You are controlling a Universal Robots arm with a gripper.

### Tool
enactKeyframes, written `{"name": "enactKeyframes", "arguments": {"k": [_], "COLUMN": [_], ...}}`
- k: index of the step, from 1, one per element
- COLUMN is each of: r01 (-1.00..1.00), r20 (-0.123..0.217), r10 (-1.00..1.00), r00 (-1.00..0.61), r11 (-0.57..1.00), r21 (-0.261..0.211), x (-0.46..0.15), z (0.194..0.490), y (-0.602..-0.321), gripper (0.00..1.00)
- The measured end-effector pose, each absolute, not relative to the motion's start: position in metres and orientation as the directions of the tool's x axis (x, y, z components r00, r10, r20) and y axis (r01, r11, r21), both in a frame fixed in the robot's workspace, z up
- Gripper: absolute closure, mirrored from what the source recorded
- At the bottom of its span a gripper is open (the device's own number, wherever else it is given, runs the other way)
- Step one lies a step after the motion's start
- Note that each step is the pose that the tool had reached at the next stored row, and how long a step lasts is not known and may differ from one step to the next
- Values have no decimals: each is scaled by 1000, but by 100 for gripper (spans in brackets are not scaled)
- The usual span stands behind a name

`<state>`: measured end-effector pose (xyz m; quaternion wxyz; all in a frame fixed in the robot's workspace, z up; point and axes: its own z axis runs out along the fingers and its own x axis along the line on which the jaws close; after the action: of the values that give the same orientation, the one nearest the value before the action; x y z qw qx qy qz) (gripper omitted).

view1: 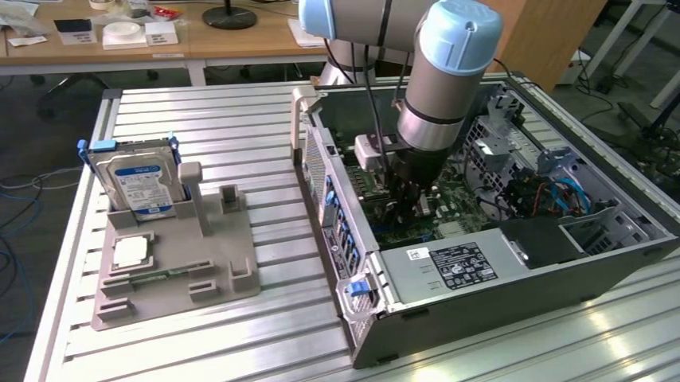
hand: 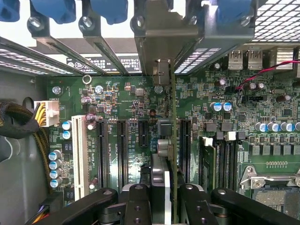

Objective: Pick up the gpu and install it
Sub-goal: 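Insert the gpu into the slot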

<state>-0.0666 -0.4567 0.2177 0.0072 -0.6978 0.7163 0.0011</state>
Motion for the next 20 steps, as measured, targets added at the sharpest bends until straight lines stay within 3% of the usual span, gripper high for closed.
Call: {"name": "enactKeyframes", "arguments": {"k": [20], "r01": [-1000], "r20": [-13], "r10": [-1000], "r00": [-26], "r11": [26], "r21": [-8], "x": [-68], "z": [209], "y": [-457], "gripper": [72]}}
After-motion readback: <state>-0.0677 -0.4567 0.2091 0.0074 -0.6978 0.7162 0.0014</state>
